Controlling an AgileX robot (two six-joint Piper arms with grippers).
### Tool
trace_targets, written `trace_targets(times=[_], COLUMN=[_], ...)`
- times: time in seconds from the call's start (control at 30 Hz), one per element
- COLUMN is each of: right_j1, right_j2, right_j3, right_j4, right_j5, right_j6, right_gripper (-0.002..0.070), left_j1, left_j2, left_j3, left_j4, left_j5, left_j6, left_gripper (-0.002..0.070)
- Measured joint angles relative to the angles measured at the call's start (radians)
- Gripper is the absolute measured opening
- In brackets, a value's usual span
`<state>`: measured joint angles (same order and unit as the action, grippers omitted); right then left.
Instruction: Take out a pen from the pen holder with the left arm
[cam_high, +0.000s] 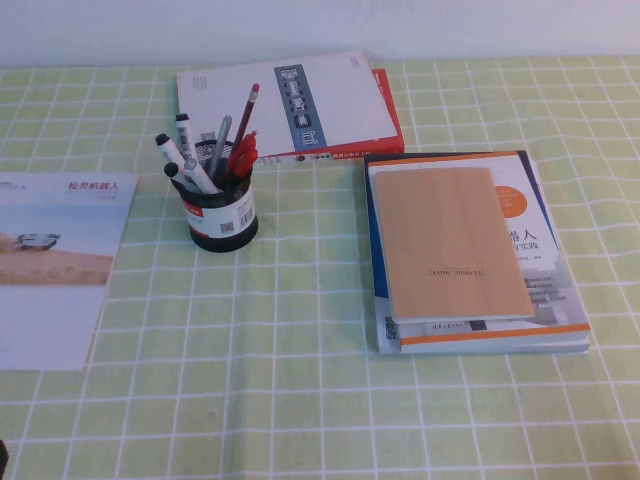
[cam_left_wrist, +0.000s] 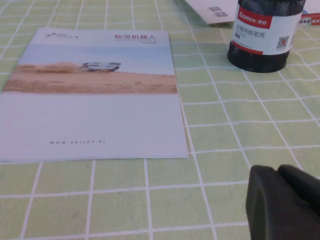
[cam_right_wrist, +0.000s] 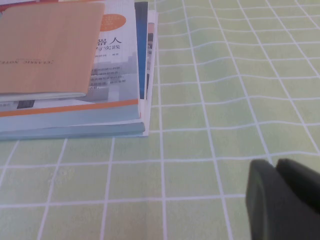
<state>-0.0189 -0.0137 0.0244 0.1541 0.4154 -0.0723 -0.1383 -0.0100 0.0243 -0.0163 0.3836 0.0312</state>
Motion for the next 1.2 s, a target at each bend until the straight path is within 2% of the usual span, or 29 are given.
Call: trace_targets(times=[0.87,1.03,1.2], right_j1=[0.0,0.0,0.0], right_j2=[0.0,0.0,0.0], right_j3=[0.0,0.0,0.0], right_j4=[0.0,0.0,0.0], right_j5=[0.0,0.0,0.0], right_j6=[0.0,0.0,0.0], right_gripper=[-0.0013,-0.0012,-0.0013], left_j1=[0.0,0.0,0.0], left_j2=[0.0,0.0,0.0], left_j3=[0.0,0.0,0.0], left_j4=[0.0,-0.089,-0.295], left_j5=[0.0,-0.07,-0.179], left_j6=[0.0,-0.018,-0.043], left_gripper=[-0.0001,-0.0001,-0.0001])
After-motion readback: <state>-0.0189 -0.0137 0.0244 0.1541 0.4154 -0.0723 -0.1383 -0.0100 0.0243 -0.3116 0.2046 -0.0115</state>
